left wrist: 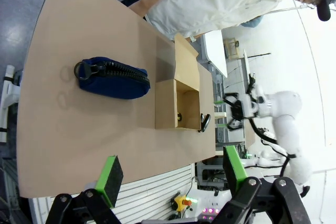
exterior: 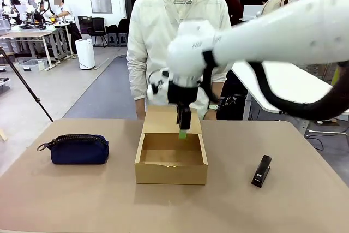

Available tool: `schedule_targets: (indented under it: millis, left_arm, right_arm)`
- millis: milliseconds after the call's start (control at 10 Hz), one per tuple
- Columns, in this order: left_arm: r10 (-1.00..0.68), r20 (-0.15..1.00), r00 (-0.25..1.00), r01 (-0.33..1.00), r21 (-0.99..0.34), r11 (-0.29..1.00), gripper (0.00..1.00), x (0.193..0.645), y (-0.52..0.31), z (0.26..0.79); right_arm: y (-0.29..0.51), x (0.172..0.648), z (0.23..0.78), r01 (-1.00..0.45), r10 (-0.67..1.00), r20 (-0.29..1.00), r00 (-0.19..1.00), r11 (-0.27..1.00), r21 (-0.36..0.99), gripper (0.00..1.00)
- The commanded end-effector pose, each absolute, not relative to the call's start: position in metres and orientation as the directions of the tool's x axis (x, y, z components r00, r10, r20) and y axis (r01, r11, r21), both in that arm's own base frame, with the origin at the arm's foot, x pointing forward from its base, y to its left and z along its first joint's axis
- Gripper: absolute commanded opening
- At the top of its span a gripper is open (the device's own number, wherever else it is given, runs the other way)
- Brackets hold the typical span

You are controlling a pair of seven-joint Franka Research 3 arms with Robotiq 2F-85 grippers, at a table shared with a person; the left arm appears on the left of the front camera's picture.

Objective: Pack the items into the box.
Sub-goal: Pick up the item indicated by the person and place it inside the Mailer Box.

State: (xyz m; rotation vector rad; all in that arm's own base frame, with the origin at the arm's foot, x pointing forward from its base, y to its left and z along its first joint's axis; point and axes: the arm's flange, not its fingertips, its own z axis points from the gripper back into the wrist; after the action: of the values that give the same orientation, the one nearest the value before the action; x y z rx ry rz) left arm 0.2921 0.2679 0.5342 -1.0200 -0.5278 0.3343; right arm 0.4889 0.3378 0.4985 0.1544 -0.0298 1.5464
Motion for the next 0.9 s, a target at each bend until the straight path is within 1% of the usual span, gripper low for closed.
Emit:
schedule_targets:
  millis: [0,100,200,300,400,500,600,700,800]
  left_arm:
    - [0.495,0.271,0.825,0.001,-0.877,0.48,1.0,0.292,0.269,0.535]
    - [0.495,0.271,0.825,0.001,-0.877,0.48,1.0,0.292,0.269,0.535]
    - [0.495,0.271,0.825,0.001,-0.877,0.48,1.0,0.292,0.269,0.535]
    - [0.495,0.271,0.825,0.001,-0.877,0.48,1.0,0.292,0.269,0.535]
    - [0.495,0.271,0.825,0.001,-0.877,0.48,1.0,0.292,0.269,0.535]
    - [0.495,0.271,0.825,0.001,-0.877,0.48,1.0,0.292,0.269,0.535]
    - [0.495,0.271,0.825,0.001,-0.877,0.48,1.0,0.292,0.269,0.535]
    - [0.495,0.271,0.825,0.001,-0.877,0.48,1.0,0.292,0.269,0.535]
    - [0.495,0.271,0.825,0.001,-0.877,0.48,1.0,0.292,0.269,0.535]
  right_arm:
    - [0.259,0.439,0.561,-0.959,0.954,0.202,0.222,0.176,0.223,1.0]
    - [0.213,0.416,0.586,-0.902,0.897,0.245,0.369,0.282,0.326,1.0]
    - [0.152,0.392,0.608,-0.791,0.752,0.332,0.569,0.39,0.471,1.0]
    - [0.1,0.369,0.618,-0.676,0.568,0.397,0.721,0.452,0.582,1.0]
    - [0.047,0.345,0.619,-0.542,0.33,0.43,0.84,0.494,0.68,1.0]
    - [-0.002,0.315,0.614,-0.486,0.147,0.473,0.869,0.441,0.755,1.0]
    - [-0.054,0.276,0.602,-0.468,-0.058,0.537,0.842,0.417,0.779,1.0]
    - [-0.089,0.246,0.585,-0.399,-0.203,0.506,0.838,0.405,0.823,1.0]
    - [-0.112,0.23,0.563,-0.346,-0.248,0.434,0.866,0.33,0.878,1.0]
